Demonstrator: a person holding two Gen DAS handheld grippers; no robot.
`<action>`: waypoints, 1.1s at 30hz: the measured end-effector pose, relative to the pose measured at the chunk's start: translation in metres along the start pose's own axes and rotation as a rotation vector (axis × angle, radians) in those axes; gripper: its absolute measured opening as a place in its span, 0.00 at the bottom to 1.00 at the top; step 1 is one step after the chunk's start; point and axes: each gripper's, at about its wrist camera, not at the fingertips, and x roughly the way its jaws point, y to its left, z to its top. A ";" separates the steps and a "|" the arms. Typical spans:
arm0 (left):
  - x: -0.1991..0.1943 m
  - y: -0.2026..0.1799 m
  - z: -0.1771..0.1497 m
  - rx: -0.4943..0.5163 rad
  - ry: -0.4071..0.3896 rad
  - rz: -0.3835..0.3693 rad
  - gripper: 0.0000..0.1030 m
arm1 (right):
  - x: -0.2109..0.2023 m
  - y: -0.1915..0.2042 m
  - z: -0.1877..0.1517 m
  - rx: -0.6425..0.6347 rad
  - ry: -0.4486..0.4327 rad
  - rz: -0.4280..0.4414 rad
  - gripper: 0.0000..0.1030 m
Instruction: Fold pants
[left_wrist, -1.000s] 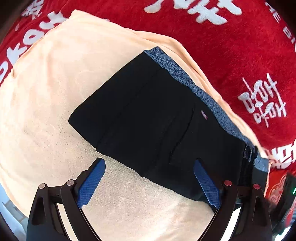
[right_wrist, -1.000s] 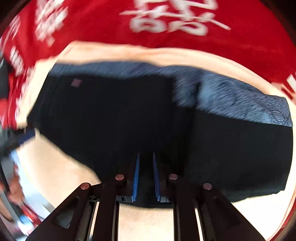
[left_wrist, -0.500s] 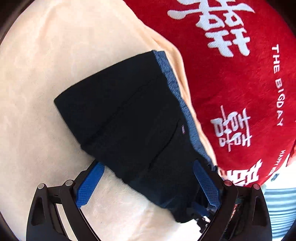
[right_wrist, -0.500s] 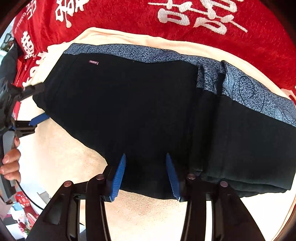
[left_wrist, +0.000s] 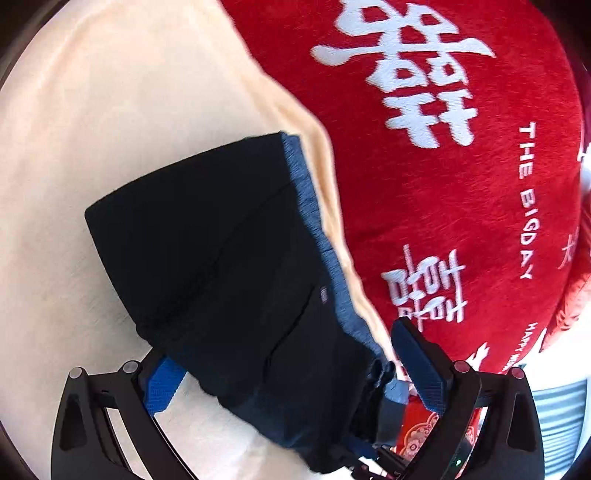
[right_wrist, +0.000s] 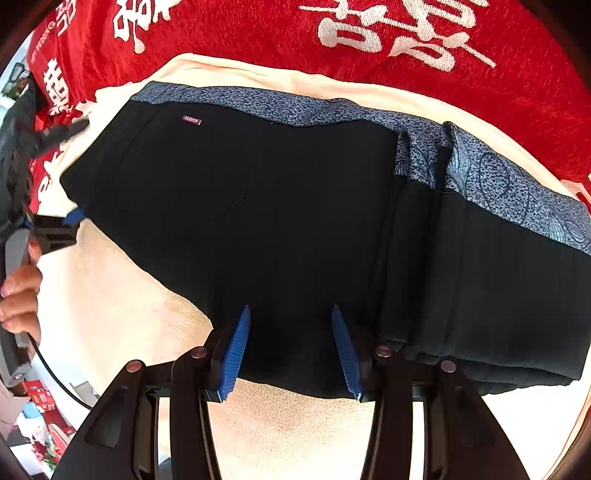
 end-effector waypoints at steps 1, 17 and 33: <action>0.007 0.000 0.002 0.005 0.005 0.022 0.98 | 0.000 0.000 0.000 -0.002 -0.002 0.001 0.48; 0.051 -0.077 -0.019 0.484 -0.018 0.651 0.37 | -0.037 -0.017 0.027 0.084 -0.003 0.080 0.55; 0.054 -0.104 -0.054 0.791 -0.041 0.762 0.37 | -0.056 0.065 0.175 -0.048 0.169 0.277 0.78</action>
